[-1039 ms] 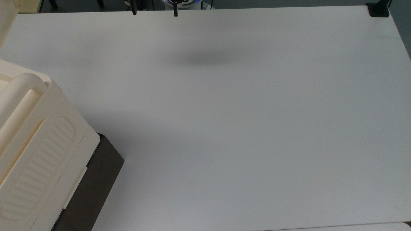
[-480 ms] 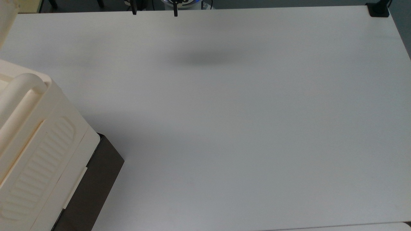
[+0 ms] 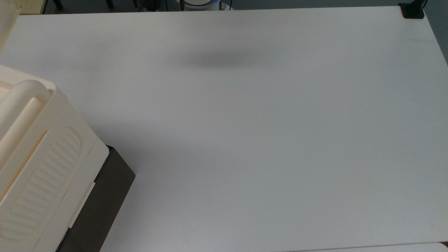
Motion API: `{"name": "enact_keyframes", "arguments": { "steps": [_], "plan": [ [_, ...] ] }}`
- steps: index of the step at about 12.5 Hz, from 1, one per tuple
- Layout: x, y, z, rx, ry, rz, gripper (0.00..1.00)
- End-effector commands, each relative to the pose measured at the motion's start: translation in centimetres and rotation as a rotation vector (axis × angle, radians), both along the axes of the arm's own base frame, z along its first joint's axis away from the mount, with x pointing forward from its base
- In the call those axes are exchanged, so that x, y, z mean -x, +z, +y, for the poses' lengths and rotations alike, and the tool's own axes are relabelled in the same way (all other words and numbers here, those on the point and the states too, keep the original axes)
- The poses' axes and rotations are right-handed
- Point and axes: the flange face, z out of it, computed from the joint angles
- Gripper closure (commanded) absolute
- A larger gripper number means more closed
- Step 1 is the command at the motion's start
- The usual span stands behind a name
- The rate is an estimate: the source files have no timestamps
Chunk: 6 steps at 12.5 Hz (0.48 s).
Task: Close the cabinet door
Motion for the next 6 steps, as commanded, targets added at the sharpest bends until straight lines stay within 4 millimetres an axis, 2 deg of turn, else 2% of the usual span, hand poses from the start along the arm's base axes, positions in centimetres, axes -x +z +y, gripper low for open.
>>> {"name": "enact_keyframes", "arguments": {
  "steps": [1, 2, 4, 5, 6],
  "plan": [
    [2.0, 1.7, -3.3, 0.024, 0.078, -0.011, 0.0],
    [2.5, 2.1, -5.4, 0.028, 0.126, -0.003, 0.07],
    [3.4, 3.1, -8.7, 0.031, 0.101, -0.029, 0.23],
    [3.9, 3.4, -10.6, 0.027, 0.067, -0.043, 0.39],
    [4.2, 4.5, -12.2, 0.029, 0.033, -0.076, 0.63]
  ]
}}
